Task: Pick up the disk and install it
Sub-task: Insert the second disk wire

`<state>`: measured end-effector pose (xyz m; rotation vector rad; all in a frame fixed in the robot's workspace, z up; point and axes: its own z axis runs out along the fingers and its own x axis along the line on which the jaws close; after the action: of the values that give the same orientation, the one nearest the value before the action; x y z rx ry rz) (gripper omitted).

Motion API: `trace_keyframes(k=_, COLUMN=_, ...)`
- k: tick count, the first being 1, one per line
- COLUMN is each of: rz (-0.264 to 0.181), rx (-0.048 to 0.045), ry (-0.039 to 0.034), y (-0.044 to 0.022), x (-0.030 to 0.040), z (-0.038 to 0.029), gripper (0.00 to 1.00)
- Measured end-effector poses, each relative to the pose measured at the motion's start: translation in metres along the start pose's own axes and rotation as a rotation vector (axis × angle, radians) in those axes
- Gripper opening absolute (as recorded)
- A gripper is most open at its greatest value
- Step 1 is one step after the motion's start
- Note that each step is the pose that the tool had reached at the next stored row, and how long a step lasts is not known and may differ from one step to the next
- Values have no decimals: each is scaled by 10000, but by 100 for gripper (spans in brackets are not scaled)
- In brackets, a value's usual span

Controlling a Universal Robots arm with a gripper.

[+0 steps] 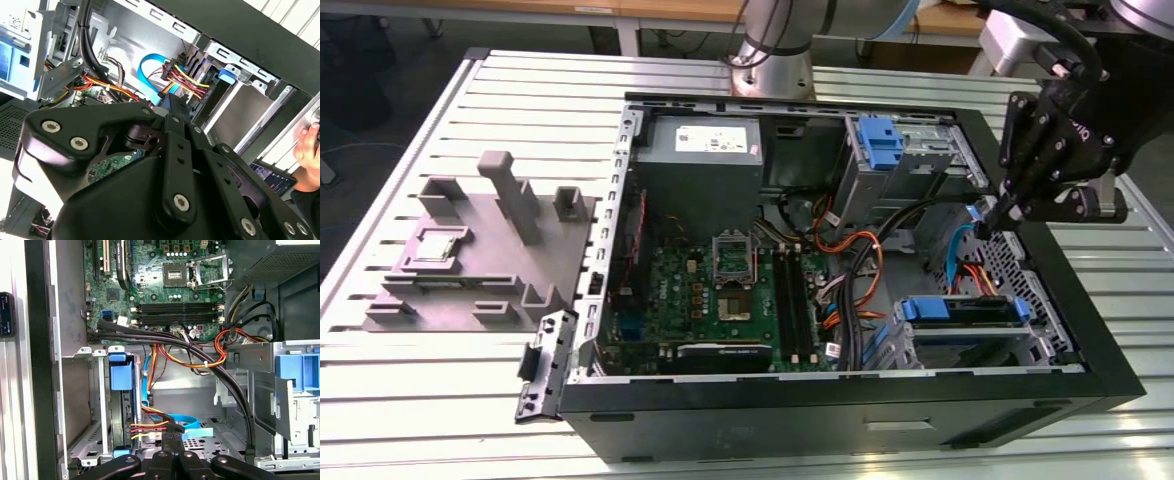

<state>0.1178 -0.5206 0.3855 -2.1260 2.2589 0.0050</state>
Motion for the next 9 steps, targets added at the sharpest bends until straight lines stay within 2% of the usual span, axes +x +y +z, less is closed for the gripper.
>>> trace_keyframes(k=9, rz=150, rx=-45, ry=6, y=9, x=-22, z=24, gripper=10)
